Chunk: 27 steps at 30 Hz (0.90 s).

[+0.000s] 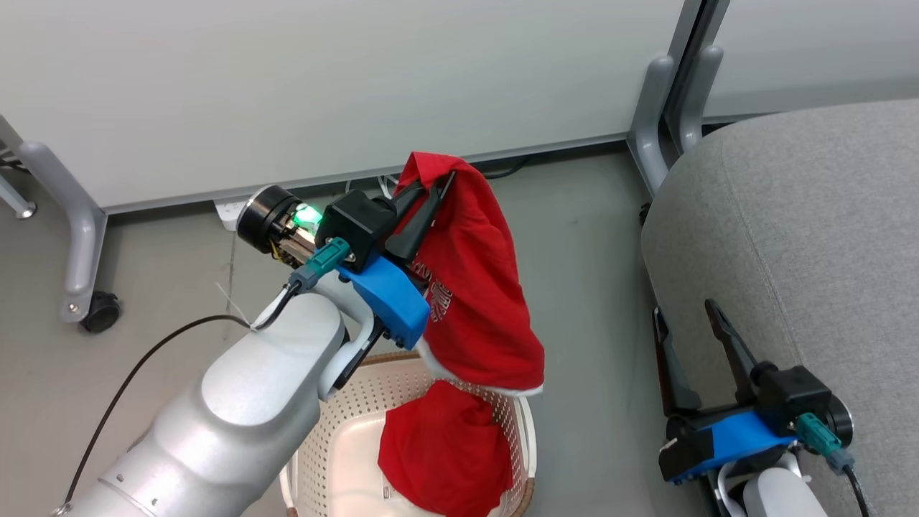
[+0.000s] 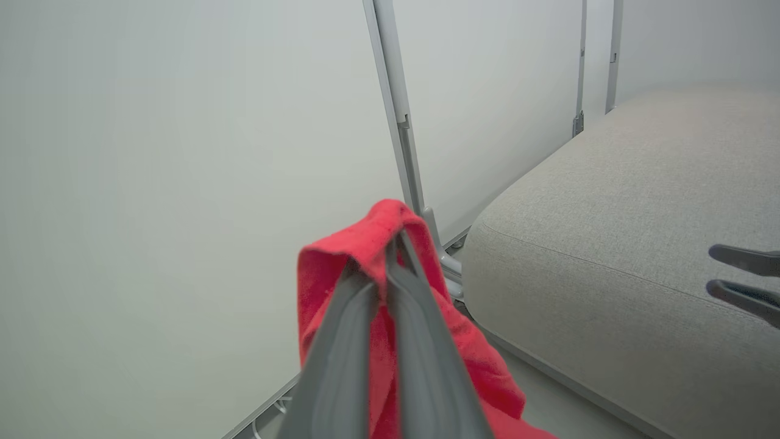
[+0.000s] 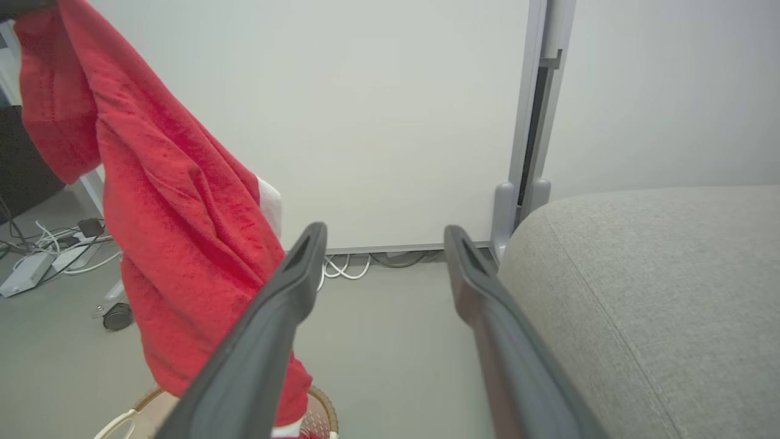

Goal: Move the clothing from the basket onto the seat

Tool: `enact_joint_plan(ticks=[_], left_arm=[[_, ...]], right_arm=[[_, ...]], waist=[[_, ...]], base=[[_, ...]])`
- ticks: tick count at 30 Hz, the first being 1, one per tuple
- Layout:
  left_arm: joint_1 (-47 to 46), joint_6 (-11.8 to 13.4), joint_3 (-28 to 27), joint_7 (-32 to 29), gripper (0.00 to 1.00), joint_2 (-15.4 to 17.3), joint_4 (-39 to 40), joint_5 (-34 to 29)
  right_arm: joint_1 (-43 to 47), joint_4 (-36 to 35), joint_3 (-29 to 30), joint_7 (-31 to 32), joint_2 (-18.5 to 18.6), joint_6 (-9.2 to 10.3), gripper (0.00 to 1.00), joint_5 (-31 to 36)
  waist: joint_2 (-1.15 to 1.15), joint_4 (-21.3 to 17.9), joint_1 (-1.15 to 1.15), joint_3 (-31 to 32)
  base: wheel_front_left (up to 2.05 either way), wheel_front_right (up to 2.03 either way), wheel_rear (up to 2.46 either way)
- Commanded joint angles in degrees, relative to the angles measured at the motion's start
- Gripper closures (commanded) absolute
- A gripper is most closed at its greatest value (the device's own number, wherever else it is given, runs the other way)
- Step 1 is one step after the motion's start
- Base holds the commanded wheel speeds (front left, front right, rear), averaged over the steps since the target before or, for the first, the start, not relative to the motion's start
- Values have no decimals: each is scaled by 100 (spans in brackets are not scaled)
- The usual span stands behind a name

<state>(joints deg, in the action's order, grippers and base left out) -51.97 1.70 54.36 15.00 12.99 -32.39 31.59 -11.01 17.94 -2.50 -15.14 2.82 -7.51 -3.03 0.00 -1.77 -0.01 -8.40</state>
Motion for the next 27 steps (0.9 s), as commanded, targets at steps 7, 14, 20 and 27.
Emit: enact_joint_plan(ticks=[7, 14, 20, 27], left_arm=[[211, 79, -88, 16, 100, 123, 343, 90], [361, 103, -72, -27, 100, 188, 431, 182], [434, 127, -42, -61, 100, 206, 476, 239], [437, 135, 5, -104, 100, 194, 533, 246]], right_arm=[[317, 63, -50, -2, 11, 4, 0, -48], [441, 68, -140, -2, 11, 4, 0, -58], [433, 52, -336, -2, 11, 4, 0, -34], [160, 61, -915, -2, 16, 4, 0, -24]], waist=[[0, -1, 1, 361], [0, 29, 1, 529], [0, 65, 1, 625], [0, 92, 1, 634]], base=[[0, 0, 0], [0, 0, 0], [0, 0, 0], [0, 0, 0]])
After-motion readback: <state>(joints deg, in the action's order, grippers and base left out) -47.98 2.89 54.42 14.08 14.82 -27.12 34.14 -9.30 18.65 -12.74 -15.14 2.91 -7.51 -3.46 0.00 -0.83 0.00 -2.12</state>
